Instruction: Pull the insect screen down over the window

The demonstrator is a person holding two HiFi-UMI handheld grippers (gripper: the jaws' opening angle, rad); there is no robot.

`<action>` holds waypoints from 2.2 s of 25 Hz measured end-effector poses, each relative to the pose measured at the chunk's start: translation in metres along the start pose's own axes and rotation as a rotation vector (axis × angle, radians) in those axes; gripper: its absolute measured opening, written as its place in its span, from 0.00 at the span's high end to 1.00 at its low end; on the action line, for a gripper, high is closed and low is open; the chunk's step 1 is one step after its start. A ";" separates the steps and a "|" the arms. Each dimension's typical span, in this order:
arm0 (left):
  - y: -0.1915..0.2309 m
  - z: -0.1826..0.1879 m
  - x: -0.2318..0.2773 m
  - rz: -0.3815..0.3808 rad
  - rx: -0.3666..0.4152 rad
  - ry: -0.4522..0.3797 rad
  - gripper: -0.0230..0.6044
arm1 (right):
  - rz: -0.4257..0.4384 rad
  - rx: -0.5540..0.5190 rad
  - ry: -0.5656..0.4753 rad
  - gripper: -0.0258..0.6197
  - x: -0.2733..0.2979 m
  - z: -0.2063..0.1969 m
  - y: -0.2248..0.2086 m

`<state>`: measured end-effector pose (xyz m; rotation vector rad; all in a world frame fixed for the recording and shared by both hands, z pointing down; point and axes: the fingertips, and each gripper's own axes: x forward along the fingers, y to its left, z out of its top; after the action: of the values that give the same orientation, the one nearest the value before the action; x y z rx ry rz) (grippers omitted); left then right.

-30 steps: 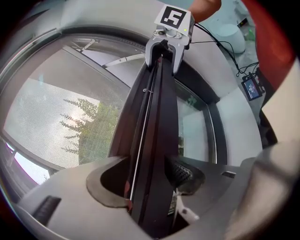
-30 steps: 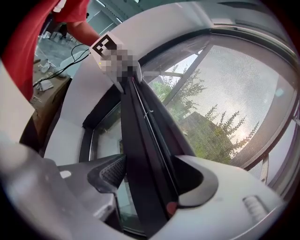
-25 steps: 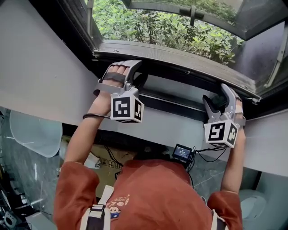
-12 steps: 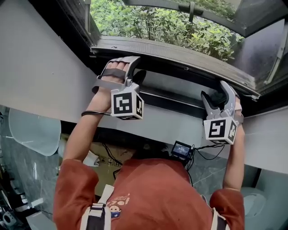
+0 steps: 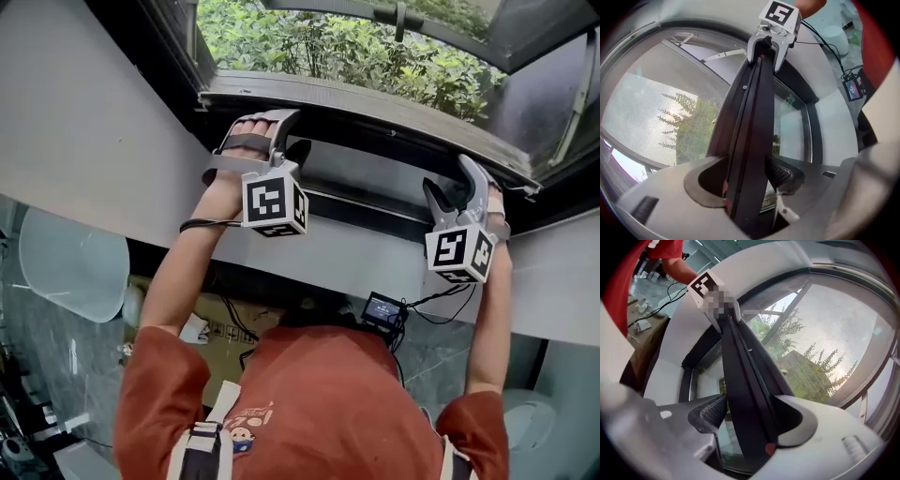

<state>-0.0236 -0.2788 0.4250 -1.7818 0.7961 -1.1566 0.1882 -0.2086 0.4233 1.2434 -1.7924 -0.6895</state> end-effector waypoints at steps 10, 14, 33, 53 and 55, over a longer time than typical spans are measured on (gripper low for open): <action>0.004 0.002 -0.004 0.021 -0.028 -0.037 0.57 | -0.038 0.041 -0.049 0.46 -0.003 0.004 -0.006; 0.008 0.012 -0.015 0.049 -0.053 -0.085 0.57 | -0.057 0.095 -0.092 0.46 -0.012 0.013 -0.011; 0.000 0.017 -0.088 0.170 -0.766 -0.315 0.57 | -0.121 0.555 -0.268 0.46 -0.079 0.033 -0.003; -0.079 0.016 -0.113 0.110 -1.197 -0.355 0.57 | -0.335 0.902 -0.342 0.46 -0.109 0.011 0.042; -0.083 0.020 -0.111 0.112 -1.191 -0.350 0.58 | -0.322 0.913 -0.337 0.48 -0.109 0.010 0.047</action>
<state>-0.0410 -0.1427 0.4515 -2.7030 1.4986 -0.1825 0.1752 -0.0905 0.4211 2.1460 -2.3180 -0.2255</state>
